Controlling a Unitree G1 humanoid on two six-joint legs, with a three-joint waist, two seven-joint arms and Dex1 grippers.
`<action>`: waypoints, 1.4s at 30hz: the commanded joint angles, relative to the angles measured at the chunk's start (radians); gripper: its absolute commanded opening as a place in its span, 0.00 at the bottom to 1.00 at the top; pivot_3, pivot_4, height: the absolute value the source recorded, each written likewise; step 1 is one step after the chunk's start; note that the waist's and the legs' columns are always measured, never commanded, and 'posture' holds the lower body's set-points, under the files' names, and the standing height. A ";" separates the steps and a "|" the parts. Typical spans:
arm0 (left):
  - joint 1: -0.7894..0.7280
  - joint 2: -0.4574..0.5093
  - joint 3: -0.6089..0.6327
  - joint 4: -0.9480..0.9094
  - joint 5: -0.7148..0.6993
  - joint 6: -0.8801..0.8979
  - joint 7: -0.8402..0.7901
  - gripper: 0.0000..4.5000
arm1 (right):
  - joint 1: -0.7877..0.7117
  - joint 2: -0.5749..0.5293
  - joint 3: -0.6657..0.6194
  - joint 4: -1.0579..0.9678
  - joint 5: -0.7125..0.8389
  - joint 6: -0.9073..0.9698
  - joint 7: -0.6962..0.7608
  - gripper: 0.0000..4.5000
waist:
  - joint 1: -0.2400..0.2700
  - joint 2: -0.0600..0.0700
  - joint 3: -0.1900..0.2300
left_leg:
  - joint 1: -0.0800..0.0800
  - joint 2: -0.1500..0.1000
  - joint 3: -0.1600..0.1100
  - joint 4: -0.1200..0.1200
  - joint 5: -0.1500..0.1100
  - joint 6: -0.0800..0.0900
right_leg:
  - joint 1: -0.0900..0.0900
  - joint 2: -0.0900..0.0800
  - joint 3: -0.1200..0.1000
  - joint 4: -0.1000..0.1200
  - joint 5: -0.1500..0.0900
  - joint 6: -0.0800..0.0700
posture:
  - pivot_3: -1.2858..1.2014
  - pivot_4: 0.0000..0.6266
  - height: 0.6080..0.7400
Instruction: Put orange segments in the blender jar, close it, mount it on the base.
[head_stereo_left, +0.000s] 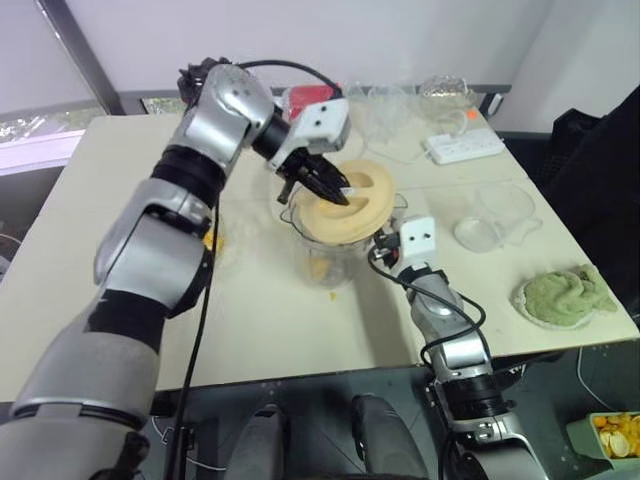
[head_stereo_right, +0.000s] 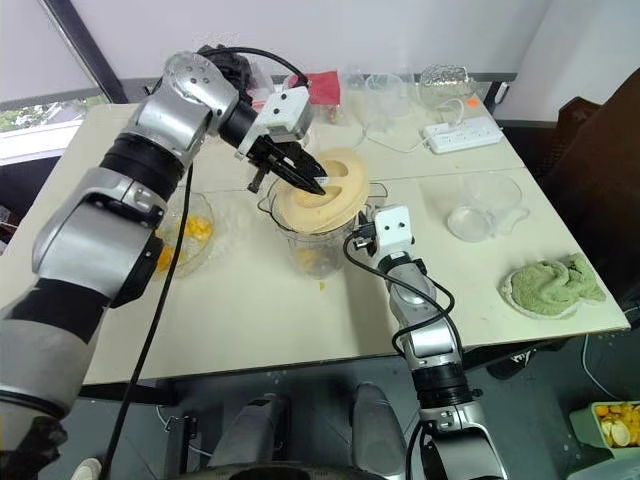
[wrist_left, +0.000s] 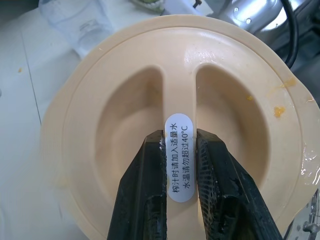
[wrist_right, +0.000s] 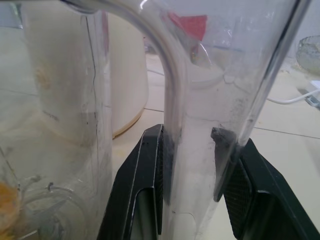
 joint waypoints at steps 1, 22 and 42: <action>-0.003 0.011 -0.101 0.044 0.053 -0.053 -0.003 0.06 | 0.037 -0.005 0.006 0.001 -0.035 0.022 -0.012 0.32 | 0.000 0.000 0.000 | 0.003 0.000 0.000 0.000 0.000 0.000 | 0.002 0.000 0.000 0.000 0.000 0.000 | 0.52 0.24 1.00; -0.130 -0.017 -0.433 0.098 -0.055 -0.016 -0.003 0.06 | 0.018 0.024 0.007 0.054 -0.043 -0.019 -0.058 0.32 | 0.008 0.000 0.000 | 0.009 0.000 -0.001 -0.001 -0.001 0.002 | 0.010 0.000 0.000 -0.001 -0.009 0.004 | 0.52 0.24 1.00; -0.225 -0.103 -0.282 0.169 0.148 0.468 0.014 0.06 | 0.044 0.028 0.006 0.064 -0.077 -0.060 -0.095 0.32 | 0.009 -0.001 0.000 | 0.008 0.000 -0.001 -0.001 -0.002 0.003 | 0.010 0.000 0.000 -0.003 -0.011 0.002 | 0.52 0.24 1.00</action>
